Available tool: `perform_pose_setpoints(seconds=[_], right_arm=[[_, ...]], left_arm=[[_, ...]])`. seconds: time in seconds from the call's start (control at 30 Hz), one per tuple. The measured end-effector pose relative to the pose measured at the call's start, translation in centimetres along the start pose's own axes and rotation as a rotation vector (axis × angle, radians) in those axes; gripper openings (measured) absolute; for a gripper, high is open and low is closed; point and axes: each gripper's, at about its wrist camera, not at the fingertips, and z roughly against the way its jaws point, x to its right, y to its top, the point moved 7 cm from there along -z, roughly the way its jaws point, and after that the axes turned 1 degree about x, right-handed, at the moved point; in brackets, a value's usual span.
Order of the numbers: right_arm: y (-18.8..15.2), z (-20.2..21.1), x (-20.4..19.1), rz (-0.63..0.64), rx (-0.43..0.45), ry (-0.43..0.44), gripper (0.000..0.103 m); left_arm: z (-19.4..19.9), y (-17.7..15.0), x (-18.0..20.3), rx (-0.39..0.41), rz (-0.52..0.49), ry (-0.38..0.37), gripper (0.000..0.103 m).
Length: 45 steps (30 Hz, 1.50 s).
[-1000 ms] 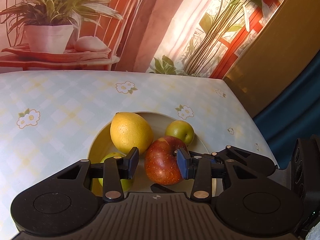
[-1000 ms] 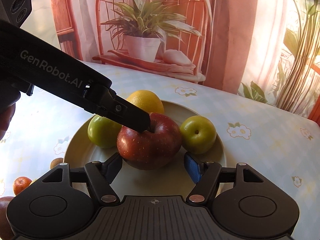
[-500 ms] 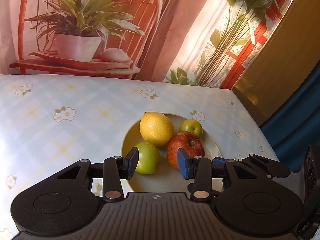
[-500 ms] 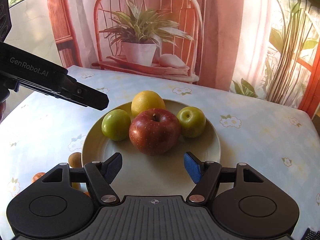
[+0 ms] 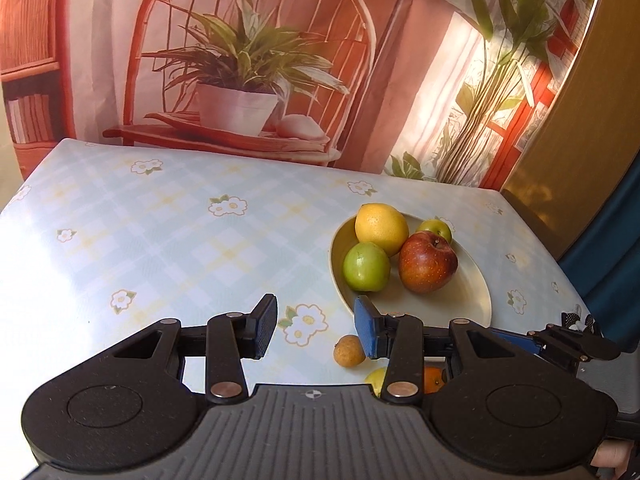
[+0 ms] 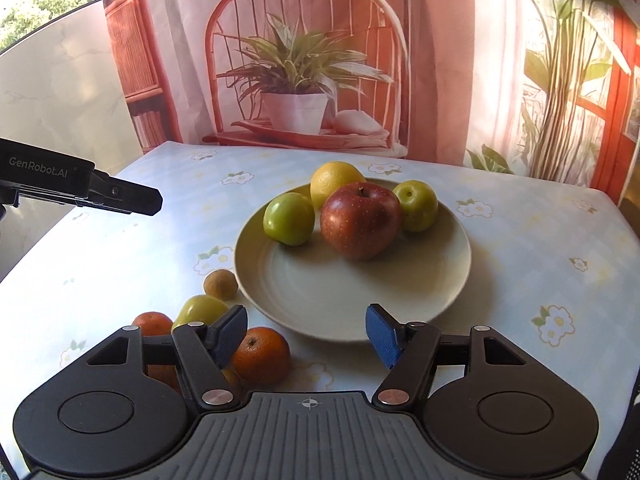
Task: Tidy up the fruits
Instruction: 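Move both grippers back toward the loose fruit beside the plate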
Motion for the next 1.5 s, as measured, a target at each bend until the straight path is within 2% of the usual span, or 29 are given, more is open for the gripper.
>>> perform_pose_setpoints(seconds=[0.23, 0.37, 0.6, 0.73, 0.83, 1.13, 1.37, 1.5], right_arm=[[-2.6, 2.4, -0.7, -0.064, 0.012, 0.006, 0.059], [-3.6, 3.3, -1.1, -0.065, 0.001, 0.023, 0.056], [-4.5, 4.0, -2.4, -0.088, -0.028, 0.089, 0.047], [-4.7, 4.0, -3.1, -0.063, -0.043, 0.097, 0.041], [-4.8, 3.9, -3.2, -0.068, -0.050, 0.098, 0.041], [-5.5, 3.6, -2.1, -0.212, -0.059, 0.175, 0.034], [-5.2, 4.1, -2.3, -0.172, -0.029, 0.139, 0.032], [-4.4, 4.6, -1.9, -0.092, 0.014, 0.047, 0.032]], left_arm=[[2.6, -3.0, -0.3, 0.031, 0.066, 0.032, 0.045], [3.3, -4.1, 0.0, 0.038, 0.035, 0.068, 0.045], [4.2, -4.5, 0.6, 0.067, -0.004, 0.086, 0.045], [4.2, -4.9, 0.6, 0.059, -0.006, 0.086, 0.045], [4.2, -5.3, 0.5, 0.047, -0.007, 0.087, 0.045], [4.3, -5.5, -0.1, 0.055, 0.012, 0.103, 0.045], [4.1, -5.7, -0.3, 0.045, 0.023, 0.117, 0.045], [3.8, -5.9, -0.4, 0.030, 0.032, 0.110, 0.045]])
